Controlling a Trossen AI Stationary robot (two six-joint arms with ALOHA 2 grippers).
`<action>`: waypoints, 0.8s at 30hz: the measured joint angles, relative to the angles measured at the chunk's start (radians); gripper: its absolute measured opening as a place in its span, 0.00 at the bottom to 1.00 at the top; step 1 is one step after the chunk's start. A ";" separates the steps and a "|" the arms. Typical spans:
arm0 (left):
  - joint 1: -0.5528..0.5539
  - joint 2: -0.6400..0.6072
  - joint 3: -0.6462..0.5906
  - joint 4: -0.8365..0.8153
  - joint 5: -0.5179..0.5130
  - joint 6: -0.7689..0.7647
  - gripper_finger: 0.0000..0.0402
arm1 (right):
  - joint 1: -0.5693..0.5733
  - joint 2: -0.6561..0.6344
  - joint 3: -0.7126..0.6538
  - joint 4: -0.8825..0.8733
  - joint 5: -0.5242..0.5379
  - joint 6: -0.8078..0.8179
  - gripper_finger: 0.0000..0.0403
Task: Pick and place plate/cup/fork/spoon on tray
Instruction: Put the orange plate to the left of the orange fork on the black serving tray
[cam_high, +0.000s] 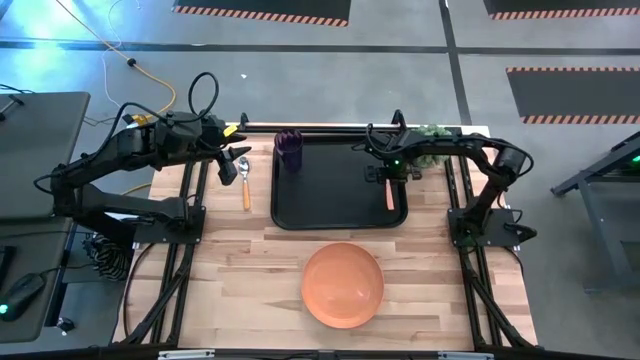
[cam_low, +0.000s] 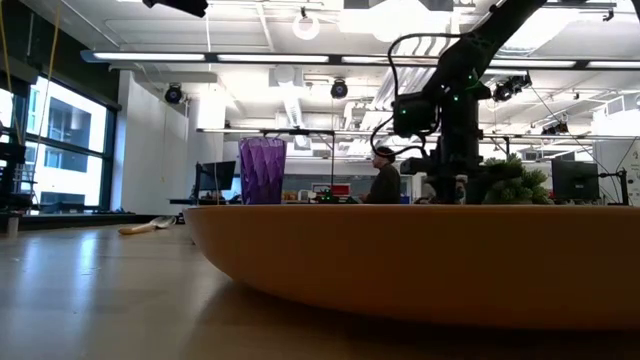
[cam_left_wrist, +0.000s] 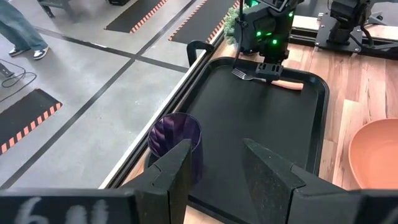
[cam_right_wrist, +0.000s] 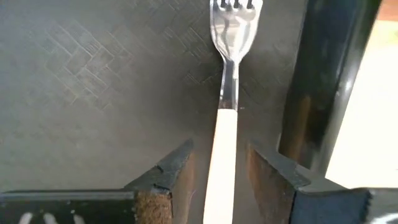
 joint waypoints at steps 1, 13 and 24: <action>0.000 0.000 0.000 0.000 0.000 0.000 0.33 | 0.000 -0.001 0.000 -0.002 -0.002 0.001 0.34; 0.000 0.000 0.000 0.000 0.000 0.000 0.33 | 0.042 -0.184 0.001 -0.023 -0.008 0.037 0.34; -0.001 0.017 0.000 0.001 0.026 -0.213 0.33 | 0.214 -0.417 0.001 0.106 0.082 0.156 0.34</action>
